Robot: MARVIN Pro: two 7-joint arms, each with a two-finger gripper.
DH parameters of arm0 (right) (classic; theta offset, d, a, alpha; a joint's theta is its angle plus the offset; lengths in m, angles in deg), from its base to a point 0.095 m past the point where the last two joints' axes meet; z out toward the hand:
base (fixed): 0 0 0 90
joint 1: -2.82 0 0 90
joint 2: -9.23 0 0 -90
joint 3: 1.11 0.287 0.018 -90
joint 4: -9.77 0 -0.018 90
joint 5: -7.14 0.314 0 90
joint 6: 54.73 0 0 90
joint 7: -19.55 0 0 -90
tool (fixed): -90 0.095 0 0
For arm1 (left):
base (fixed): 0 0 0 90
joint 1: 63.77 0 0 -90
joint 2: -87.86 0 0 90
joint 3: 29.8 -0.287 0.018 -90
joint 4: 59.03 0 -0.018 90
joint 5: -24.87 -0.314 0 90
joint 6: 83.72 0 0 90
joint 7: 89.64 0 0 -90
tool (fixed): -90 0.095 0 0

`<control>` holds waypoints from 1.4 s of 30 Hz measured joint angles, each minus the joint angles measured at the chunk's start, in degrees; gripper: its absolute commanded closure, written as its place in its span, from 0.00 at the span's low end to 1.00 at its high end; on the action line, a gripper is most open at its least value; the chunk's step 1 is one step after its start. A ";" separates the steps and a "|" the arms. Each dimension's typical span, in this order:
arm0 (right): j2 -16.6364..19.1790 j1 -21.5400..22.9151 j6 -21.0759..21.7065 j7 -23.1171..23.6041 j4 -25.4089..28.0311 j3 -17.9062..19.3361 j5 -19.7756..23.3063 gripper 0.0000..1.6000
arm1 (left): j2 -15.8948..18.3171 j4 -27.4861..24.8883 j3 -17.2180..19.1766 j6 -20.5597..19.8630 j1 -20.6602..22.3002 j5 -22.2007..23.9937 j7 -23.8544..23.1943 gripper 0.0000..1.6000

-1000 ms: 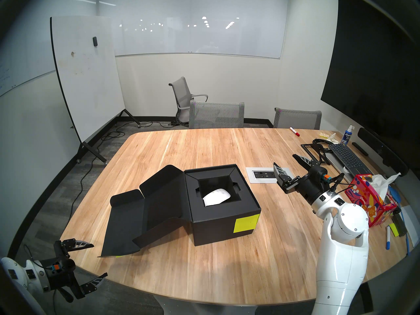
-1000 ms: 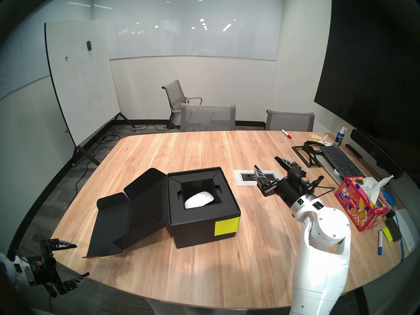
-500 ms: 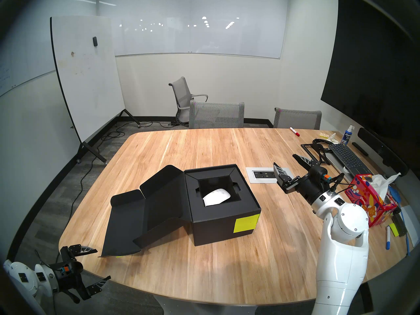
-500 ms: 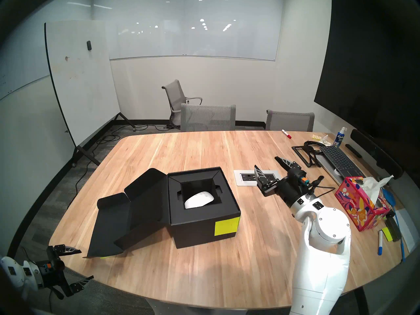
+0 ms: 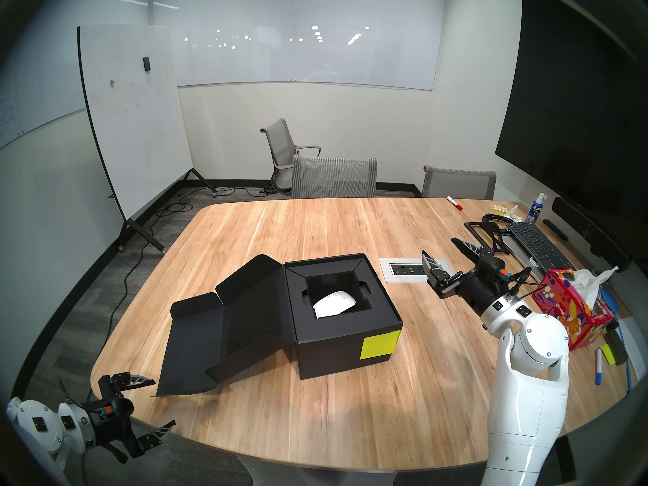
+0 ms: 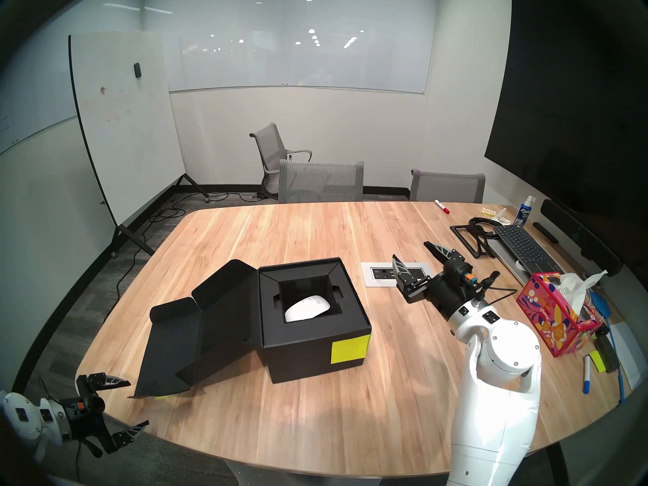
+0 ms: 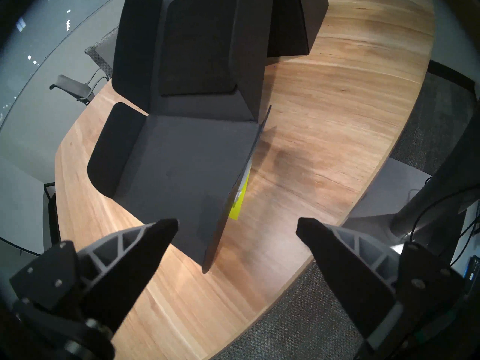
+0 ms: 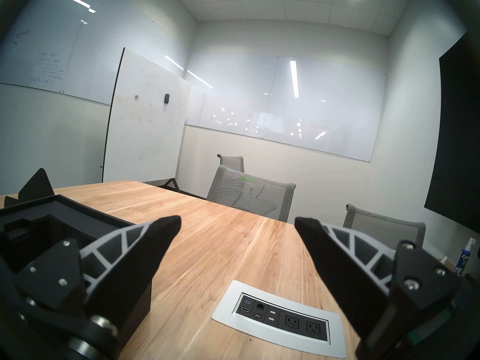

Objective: Open the box and place the mouse inside

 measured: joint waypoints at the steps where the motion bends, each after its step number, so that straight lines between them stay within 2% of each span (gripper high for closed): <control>1: 0.00 0.00 0.00 0.00 0.00 0.00 0.00 0.00 | 0.13 0.39 -0.49 0.00 0.23 -0.26 0.01 0.00; 12: 0.00 0.00 0.00 0.00 0.00 0.00 0.00 0.00 | 1.31 3.65 -3.93 -2.31 3.62 -1.03 0.75 0.00; 22: 0.01 0.00 0.00 0.00 0.00 0.00 0.00 0.00 | 2.51 6.53 -5.35 -3.75 6.94 -0.34 1.34 0.00; 23: 0.01 0.00 0.00 0.00 0.00 0.00 0.00 0.00 | 2.60 6.71 -5.35 -3.85 7.19 -0.24 1.37 0.29; 24: 0.01 0.00 0.00 0.00 0.00 0.00 0.00 0.00 | 2.64 6.79 -5.33 -3.90 7.32 -0.18 1.38 0.70; 25: 0.01 0.00 0.00 0.00 0.00 0.00 0.00 0.00 | 2.69 6.86 -5.26 -3.98 7.47 -0.11 1.39 1.00; 42: 0.02 0.00 0.00 0.00 0.00 0.00 0.01 0.00 | 3.19 6.34 -3.31 -3.37 7.37 0.30 0.14 1.00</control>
